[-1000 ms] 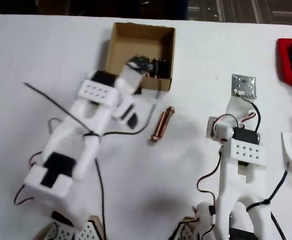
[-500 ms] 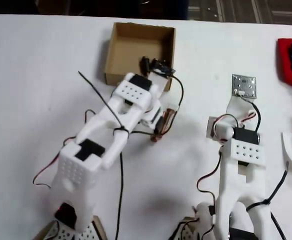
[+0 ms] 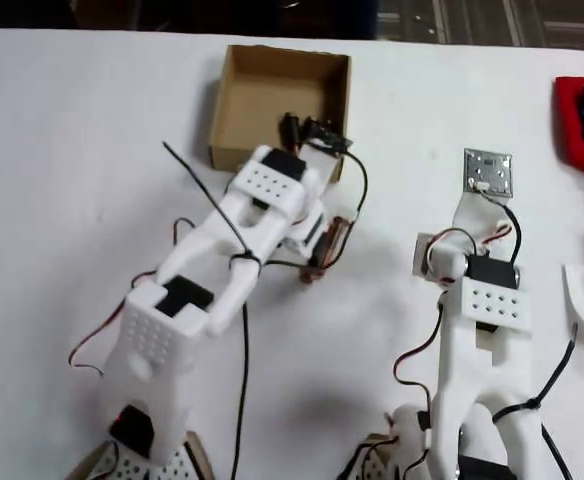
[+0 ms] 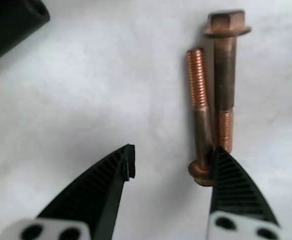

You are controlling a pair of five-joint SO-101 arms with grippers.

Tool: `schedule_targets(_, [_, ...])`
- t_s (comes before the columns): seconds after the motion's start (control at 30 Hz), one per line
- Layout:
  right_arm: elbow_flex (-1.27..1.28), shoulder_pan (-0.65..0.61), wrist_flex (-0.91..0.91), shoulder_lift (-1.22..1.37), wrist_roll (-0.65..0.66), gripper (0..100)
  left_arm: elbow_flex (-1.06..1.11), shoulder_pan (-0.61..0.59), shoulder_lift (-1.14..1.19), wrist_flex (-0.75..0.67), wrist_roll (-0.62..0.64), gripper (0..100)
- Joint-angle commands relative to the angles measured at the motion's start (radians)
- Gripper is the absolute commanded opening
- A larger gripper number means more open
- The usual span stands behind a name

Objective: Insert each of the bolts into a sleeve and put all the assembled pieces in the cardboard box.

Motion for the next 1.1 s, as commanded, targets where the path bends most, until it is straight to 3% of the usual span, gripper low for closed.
schedule_targets(0.0, [-0.005, 0.008, -0.013, -0.05, -0.006, 2.0, -0.031, 0.009, -0.006, 0.018, 0.006, 26])
schedule_targets(0.4, [-0.003, 0.008, -0.013, -0.05, -0.006, 2.0, -0.039, 0.002, 0.071, 0.018, 0.006, 26])
schedule_targets(0.87, [-0.003, 0.007, -0.013, -0.05, -0.006, 2.0, -0.16, 0.002, 0.137, 0.126, 0.005, 25])
schedule_targets(0.97, [-0.003, 0.007, -0.013, -0.05, -0.006, 2.0, -0.171, 0.002, 0.137, 0.15, 0.002, 15])
schedule_targets(1.07, [-0.003, 0.007, -0.013, -0.05, -0.006, 2.0, -0.162, 0.0, 0.138, 0.153, -0.109, 1])
